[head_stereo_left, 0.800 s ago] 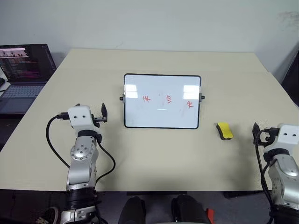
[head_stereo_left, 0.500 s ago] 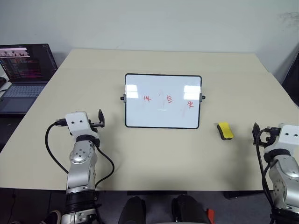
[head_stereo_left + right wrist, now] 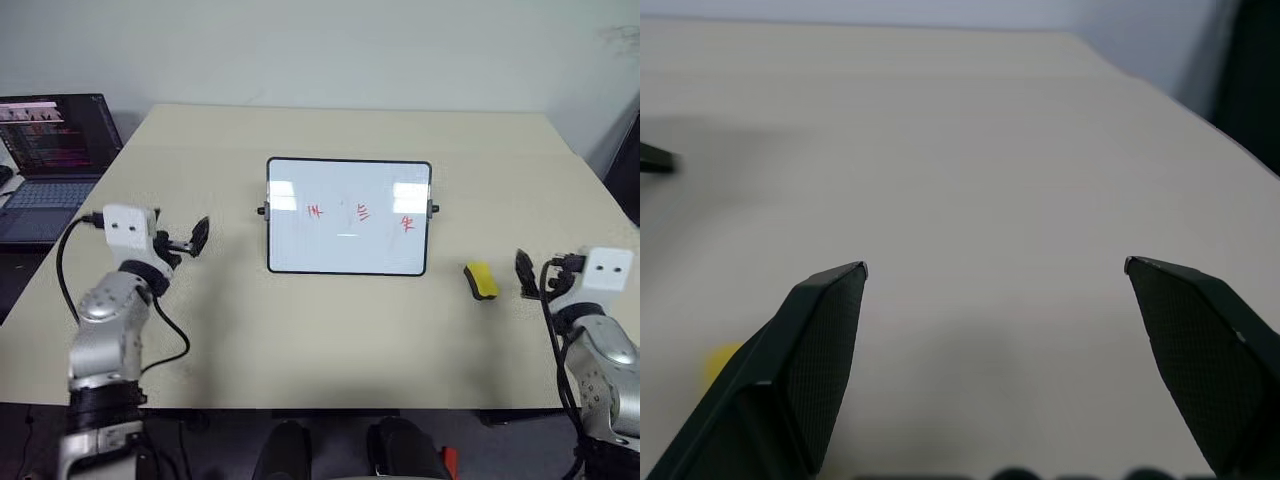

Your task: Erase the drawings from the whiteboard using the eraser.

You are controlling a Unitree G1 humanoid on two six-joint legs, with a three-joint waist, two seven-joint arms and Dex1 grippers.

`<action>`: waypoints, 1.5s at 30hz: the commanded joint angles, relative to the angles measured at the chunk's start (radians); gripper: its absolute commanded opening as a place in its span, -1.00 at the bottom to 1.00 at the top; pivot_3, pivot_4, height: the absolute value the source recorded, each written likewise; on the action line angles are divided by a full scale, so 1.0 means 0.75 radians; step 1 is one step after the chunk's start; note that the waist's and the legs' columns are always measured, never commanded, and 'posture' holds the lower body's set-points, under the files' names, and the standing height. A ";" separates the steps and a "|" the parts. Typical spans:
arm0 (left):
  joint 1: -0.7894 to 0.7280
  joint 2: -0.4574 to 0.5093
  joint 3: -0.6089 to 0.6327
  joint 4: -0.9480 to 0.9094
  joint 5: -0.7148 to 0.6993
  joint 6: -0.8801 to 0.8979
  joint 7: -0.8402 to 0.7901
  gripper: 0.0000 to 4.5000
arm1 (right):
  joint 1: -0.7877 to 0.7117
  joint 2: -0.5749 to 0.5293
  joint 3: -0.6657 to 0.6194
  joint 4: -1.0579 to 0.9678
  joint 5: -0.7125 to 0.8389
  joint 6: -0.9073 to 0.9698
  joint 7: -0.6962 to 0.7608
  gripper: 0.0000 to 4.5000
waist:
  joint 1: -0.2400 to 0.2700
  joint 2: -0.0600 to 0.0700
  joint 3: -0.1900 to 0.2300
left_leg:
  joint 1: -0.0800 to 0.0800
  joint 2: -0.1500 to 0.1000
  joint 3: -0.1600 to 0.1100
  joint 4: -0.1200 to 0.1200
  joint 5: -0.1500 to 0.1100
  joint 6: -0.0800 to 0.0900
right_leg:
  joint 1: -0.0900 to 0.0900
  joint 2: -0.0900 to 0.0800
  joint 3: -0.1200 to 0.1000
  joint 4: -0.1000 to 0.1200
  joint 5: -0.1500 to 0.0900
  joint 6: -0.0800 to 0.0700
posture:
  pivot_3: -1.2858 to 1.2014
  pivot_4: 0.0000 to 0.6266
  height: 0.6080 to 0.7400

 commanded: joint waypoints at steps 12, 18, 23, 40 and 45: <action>-0.237 0.315 -0.380 -0.209 -0.211 0.267 -0.893 1.00 | -0.074 -0.069 -0.025 -0.327 0.372 0.628 0.011 0.99 | 0.001 0.000 0.001 | -0.001 -0.001 -0.002 0.000 0.000 0.000 | 0.000 0.001 -0.001 -0.001 -0.001 0.000 | 0.03 -0.52 1.00; -0.360 0.257 -0.491 -0.242 -0.189 0.253 -0.959 1.00 | -0.097 -0.132 -0.020 -0.176 0.327 0.616 0.063 0.99 | -0.003 0.000 0.001 | -0.002 -0.001 0.000 0.000 0.000 0.000 | -0.001 0.001 0.001 -0.002 -0.002 0.002 | 0.03 -0.52 1.00; -0.388 0.176 -0.551 -0.187 -0.138 0.210 -0.957 1.00 | -0.113 -0.185 0.039 -0.083 0.266 0.560 0.116 0.99 | -0.007 0.000 0.002 | -0.002 -0.002 0.000 0.000 0.000 0.001 | -0.001 0.002 0.001 -0.002 -0.003 0.003 | 0.03 -0.52 1.00; -0.400 0.111 -0.621 -0.231 -0.076 0.218 -0.970 1.00 | -0.293 -0.213 0.220 0.261 0.080 0.398 0.230 0.99 | -0.026 0.000 0.002 | -0.003 -0.001 0.000 0.000 0.000 0.001 | -0.001 0.003 0.001 -0.002 -0.003 0.002 | 0.03 -0.52 1.00; -0.399 0.108 -0.618 -0.230 -0.067 0.219 -0.967 1.00 | -0.322 -0.216 0.224 0.321 0.050 0.382 0.263 0.99 | -0.026 0.000 0.002 | -0.002 -0.001 -0.001 0.000 0.000 0.001 | -0.002 0.003 0.001 -0.002 -0.002 0.002 | 0.03 -0.52 1.00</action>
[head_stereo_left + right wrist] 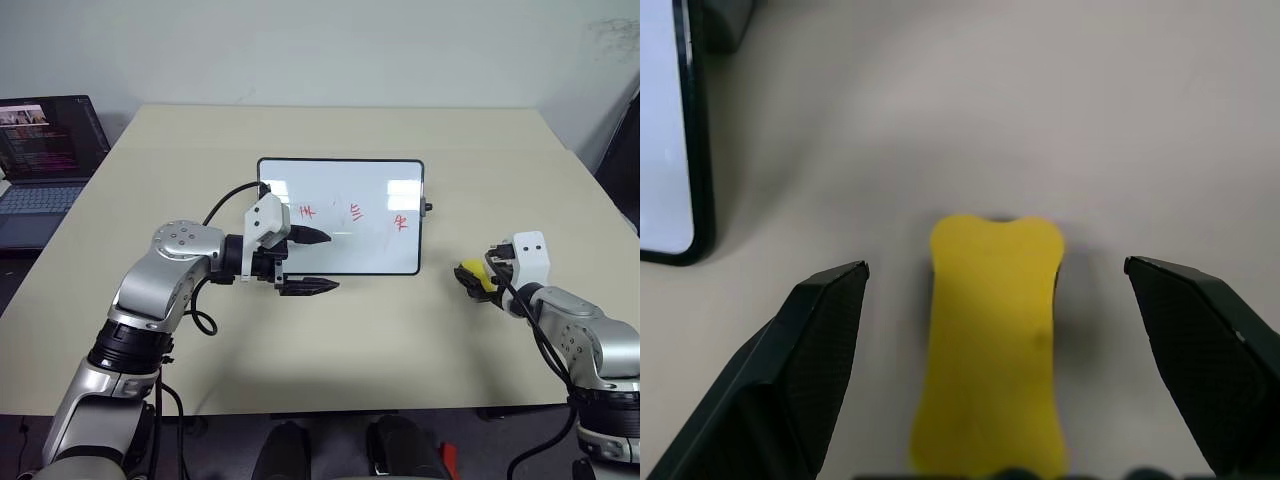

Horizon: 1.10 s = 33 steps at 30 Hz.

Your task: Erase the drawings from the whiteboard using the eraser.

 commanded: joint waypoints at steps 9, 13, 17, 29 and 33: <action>0.008 -0.001 0.009 -0.065 0.012 0.000 0.029 1.00 | -0.048 -0.018 0.013 0.070 -0.069 -0.059 0.054 0.99 | 0.000 0.000 0.000 | 0.000 0.000 0.000 0.000 0.000 0.000 | 0.000 0.000 0.000 0.000 0.001 -0.002 | 0.03 -0.52 1.00; 0.029 0.010 0.013 -0.080 0.013 0.004 0.034 1.00 | -0.050 -0.012 0.024 0.091 -0.087 -0.055 0.056 0.83 | 0.000 0.000 0.000 | 0.000 0.000 0.000 0.000 0.000 0.000 | 0.000 0.000 0.000 0.000 0.001 -0.002 | 0.03 -0.52 1.00; 0.042 0.012 0.016 -0.096 0.013 0.010 0.040 1.00 | -0.052 0.005 0.009 0.100 -0.098 -0.061 0.049 0.25 | 0.000 0.000 0.000 | 0.000 0.001 0.000 0.000 0.000 0.000 | 0.000 0.000 0.000 0.000 0.001 -0.002 | 0.03 -0.52 1.00; 0.081 0.016 0.032 -0.119 -0.001 0.047 0.069 1.00 | -0.049 0.048 -0.017 0.085 -0.084 -0.049 0.051 -0.39 | 0.000 0.000 0.000 | 0.000 0.001 0.000 0.000 0.000 0.000 | 0.000 0.000 0.000 0.000 0.001 -0.002 | 0.03 -0.52 1.00; 0.133 0.046 0.078 -0.131 -0.023 0.095 0.091 1.00 | -0.034 0.067 -0.023 0.044 -0.078 -0.049 0.046 -0.39 | -0.003 0.000 0.000 | 0.000 0.001 0.000 0.000 0.000 0.000 | 0.000 0.000 0.000 0.000 0.001 -0.002 | 0.03 -0.52 1.00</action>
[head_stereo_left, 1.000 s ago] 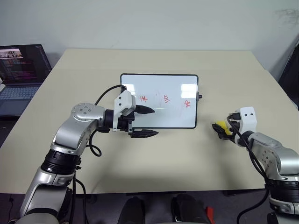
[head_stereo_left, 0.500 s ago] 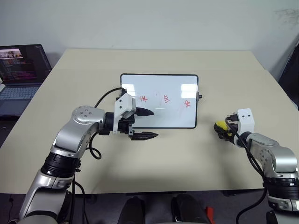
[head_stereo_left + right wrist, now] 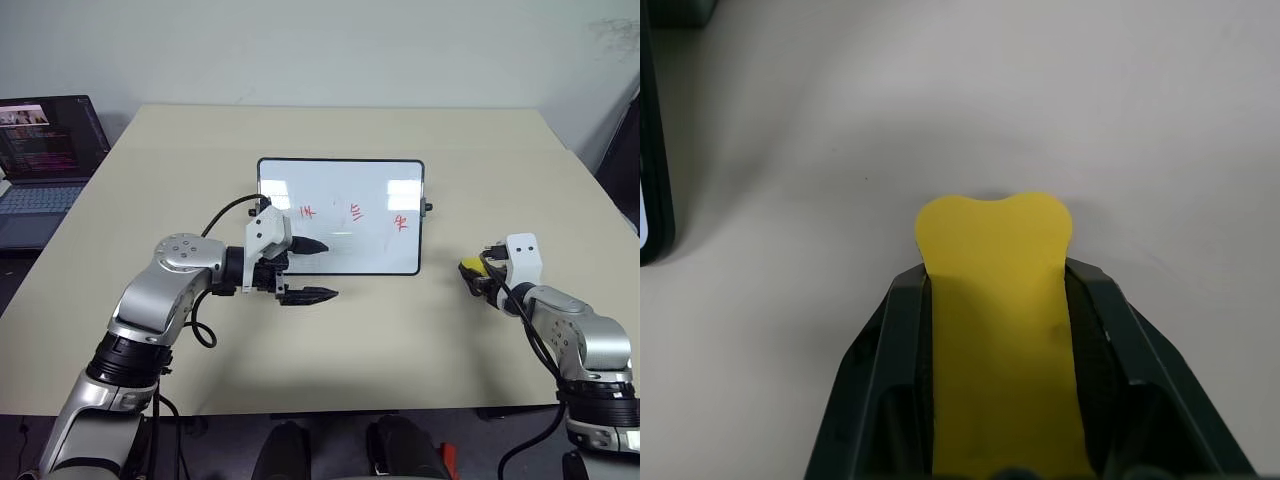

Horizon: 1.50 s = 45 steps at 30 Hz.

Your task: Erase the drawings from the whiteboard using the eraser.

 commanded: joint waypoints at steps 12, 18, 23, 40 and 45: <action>0.239 0.086 0.280 -0.147 -0.017 0.222 0.345 1.00 | 0.031 -0.006 0.221 -0.682 -0.074 -0.069 -0.034 -0.39 | -0.003 0.001 0.001 | 0.000 0.001 -0.001 0.000 0.000 0.000 | -0.001 -0.001 0.000 0.000 -0.002 0.004 | 0.03 -0.52 1.00; 0.225 0.078 0.321 -0.084 0.018 0.280 0.489 1.00 | -0.269 0.014 0.608 -0.547 -0.229 -0.136 0.043 -0.39 | -0.003 0.001 0.001 | 0.001 0.001 -0.002 0.000 0.000 0.000 | -0.001 0.000 -0.002 0.002 -0.002 0.003 | 0.03 -0.52 1.00; 0.188 0.082 0.287 -0.047 0.040 0.266 0.498 1.00 | -0.649 0.141 0.841 -0.143 -0.371 -0.287 0.153 -0.39 | -0.003 0.000 0.001 | 0.001 0.000 -0.002 0.001 0.000 0.000 | -0.001 -0.001 -0.002 0.002 0.000 -0.001 | 0.03 -0.52 1.00; 0.131 0.111 0.235 -0.035 0.047 0.241 0.406 1.00 | -1.113 0.406 1.009 0.906 -0.780 -0.883 0.241 -0.39 | -0.004 0.000 0.001 | -0.002 0.000 -0.001 0.000 0.000 0.000 | -0.005 -0.010 -0.002 0.002 0.000 -0.002 | 0.03 -0.52 1.00; 0.125 0.112 0.231 -0.035 0.049 0.240 0.402 1.00 | -1.079 0.406 1.045 0.978 -0.864 -0.925 0.326 -0.39 | -0.003 0.000 0.001 | -0.002 0.000 -0.001 0.000 0.000 0.000 | -0.004 -0.011 -0.002 0.002 0.000 -0.002 | 0.03 -0.52 1.00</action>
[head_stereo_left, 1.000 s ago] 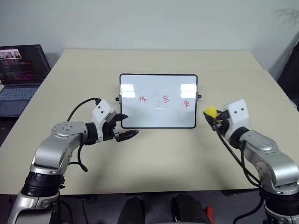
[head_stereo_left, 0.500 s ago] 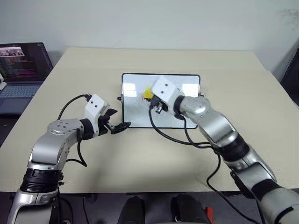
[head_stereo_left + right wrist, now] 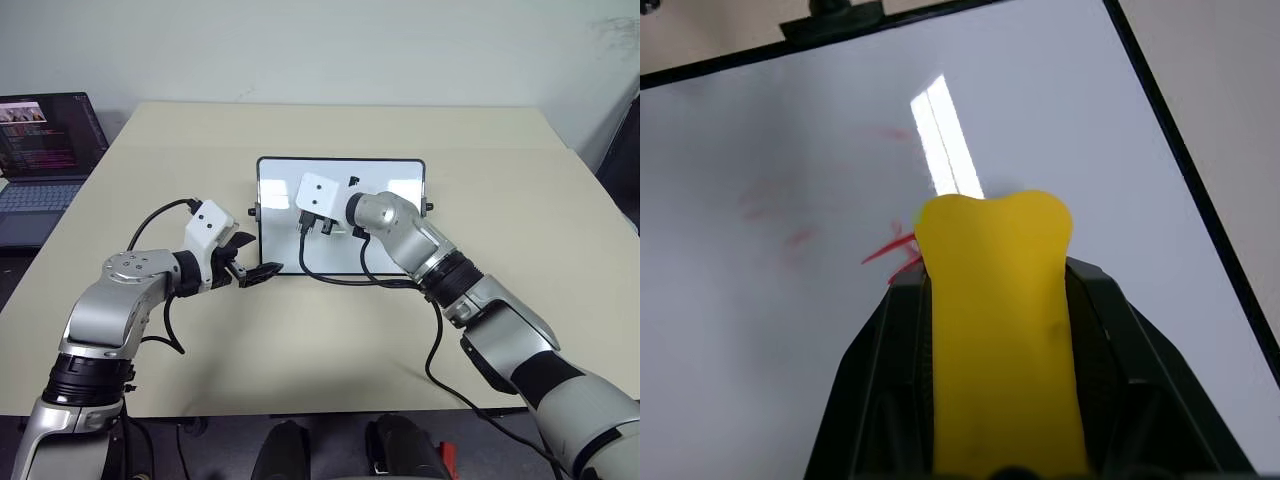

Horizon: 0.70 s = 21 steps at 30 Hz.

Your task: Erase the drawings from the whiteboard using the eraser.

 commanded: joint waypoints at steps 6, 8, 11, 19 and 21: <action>-0.042 0.009 -0.013 -0.024 0.009 -0.026 -0.029 1.00 | -0.006 0.010 -0.020 0.046 -0.115 -0.044 0.008 -0.39 | 0.000 0.000 0.000 | 0.002 0.000 -0.001 0.001 0.000 0.000 | 0.001 0.000 -0.001 0.004 0.000 -0.001 | 0.03 -0.52 1.00; -0.048 0.008 -0.018 -0.018 0.012 -0.030 -0.035 1.00 | -0.033 0.022 -0.050 0.070 -0.128 -0.067 -0.052 -0.39 | 0.000 0.000 0.000 | 0.003 0.000 -0.001 0.001 0.000 0.000 | 0.001 0.000 -0.001 0.005 0.000 -0.001 | 0.03 -0.52 1.00; -0.054 0.004 -0.026 -0.013 0.014 -0.034 -0.039 1.00 | -0.052 0.034 -0.071 0.101 -0.140 -0.090 -0.099 -0.39 | 0.001 0.000 0.000 | 0.003 -0.001 -0.001 0.002 0.000 0.000 | 0.000 0.000 -0.001 0.008 0.000 -0.001 | 0.03 -0.52 1.00; -0.052 -0.003 -0.034 -0.017 0.011 -0.035 -0.043 1.00 | 0.034 0.017 0.001 0.050 -0.181 -0.038 0.119 -0.39 | 0.000 0.000 0.000 | 0.003 -0.001 -0.001 0.002 0.000 0.000 | 0.001 0.000 0.000 0.008 0.000 -0.001 | 0.03 -0.52 1.00; -0.052 -0.003 -0.037 -0.016 0.010 -0.037 -0.043 1.00 | 0.042 0.010 0.000 0.045 -0.191 -0.036 0.133 -0.39 | 0.001 0.000 0.000 | 0.003 -0.001 -0.001 0.002 0.000 0.000 | 0.001 0.000 0.000 0.009 0.000 -0.001 | 0.03 -0.52 1.00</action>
